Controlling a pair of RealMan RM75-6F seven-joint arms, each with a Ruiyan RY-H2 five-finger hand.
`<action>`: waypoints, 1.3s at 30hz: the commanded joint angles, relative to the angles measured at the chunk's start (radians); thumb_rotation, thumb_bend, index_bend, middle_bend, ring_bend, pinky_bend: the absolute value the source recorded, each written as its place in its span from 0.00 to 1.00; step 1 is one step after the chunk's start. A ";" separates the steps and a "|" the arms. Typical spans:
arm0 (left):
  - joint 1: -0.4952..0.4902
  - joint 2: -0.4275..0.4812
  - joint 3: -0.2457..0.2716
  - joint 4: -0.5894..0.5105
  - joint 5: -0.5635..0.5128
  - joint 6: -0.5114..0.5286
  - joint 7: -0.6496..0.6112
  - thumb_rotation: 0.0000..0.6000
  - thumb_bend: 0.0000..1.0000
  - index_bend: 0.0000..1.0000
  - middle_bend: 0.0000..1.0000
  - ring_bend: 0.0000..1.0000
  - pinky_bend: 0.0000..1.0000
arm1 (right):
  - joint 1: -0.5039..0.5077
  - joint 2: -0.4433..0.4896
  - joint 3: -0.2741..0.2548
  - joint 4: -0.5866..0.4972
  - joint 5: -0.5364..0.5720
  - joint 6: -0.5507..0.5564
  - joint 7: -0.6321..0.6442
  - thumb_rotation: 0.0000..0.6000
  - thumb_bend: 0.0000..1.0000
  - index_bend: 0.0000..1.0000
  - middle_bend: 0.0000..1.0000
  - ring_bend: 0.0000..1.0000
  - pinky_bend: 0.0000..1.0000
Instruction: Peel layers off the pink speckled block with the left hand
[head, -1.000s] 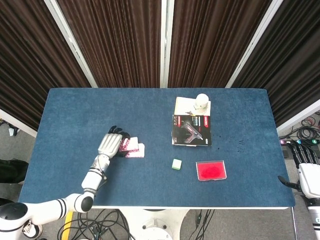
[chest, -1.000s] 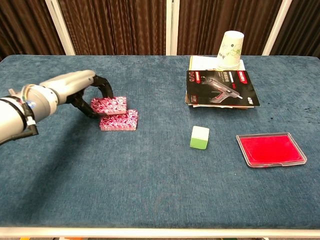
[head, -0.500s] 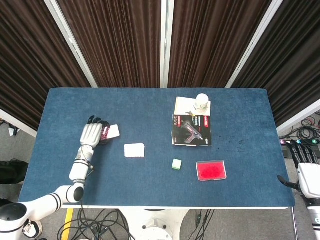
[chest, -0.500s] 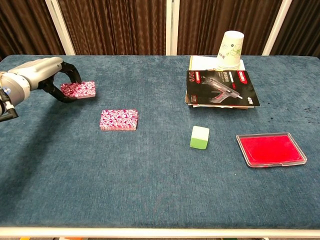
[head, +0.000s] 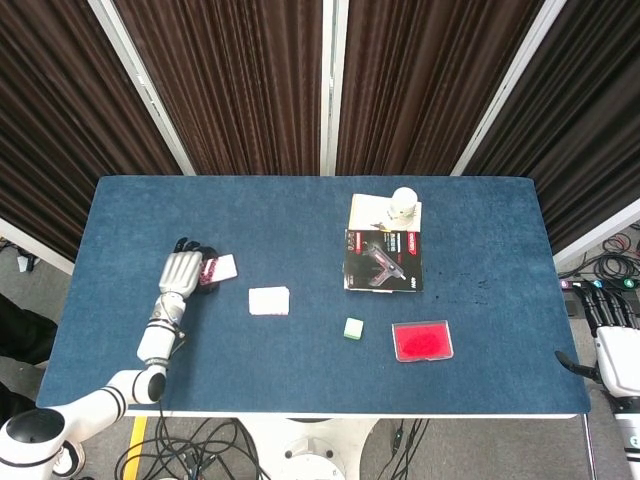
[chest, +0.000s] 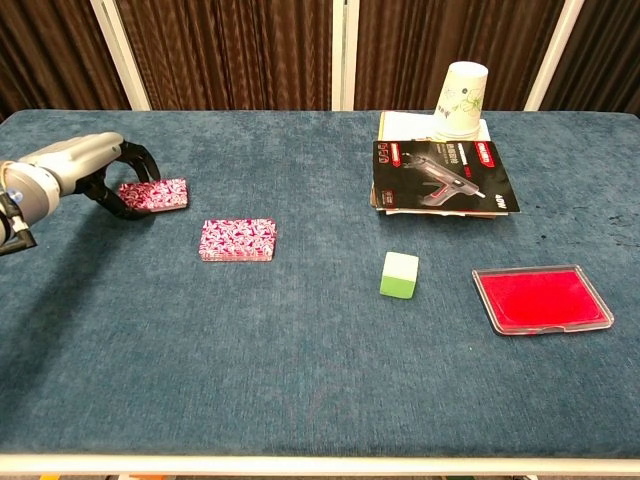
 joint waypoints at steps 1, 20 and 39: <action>0.000 0.004 -0.003 -0.004 0.006 -0.001 -0.004 1.00 0.22 0.24 0.29 0.13 0.04 | 0.000 0.000 0.000 0.000 0.000 0.001 0.001 1.00 0.06 0.00 0.00 0.00 0.00; 0.019 0.156 -0.012 -0.399 0.005 0.060 0.116 1.00 0.20 0.21 0.26 0.11 0.04 | 0.004 -0.005 0.001 0.009 0.000 -0.007 0.011 1.00 0.06 0.00 0.00 0.00 0.00; -0.008 0.070 0.037 -0.484 -0.061 0.121 0.292 1.00 0.19 0.21 0.27 0.09 0.04 | 0.002 -0.001 0.006 0.015 -0.002 0.004 0.031 1.00 0.06 0.00 0.00 0.00 0.00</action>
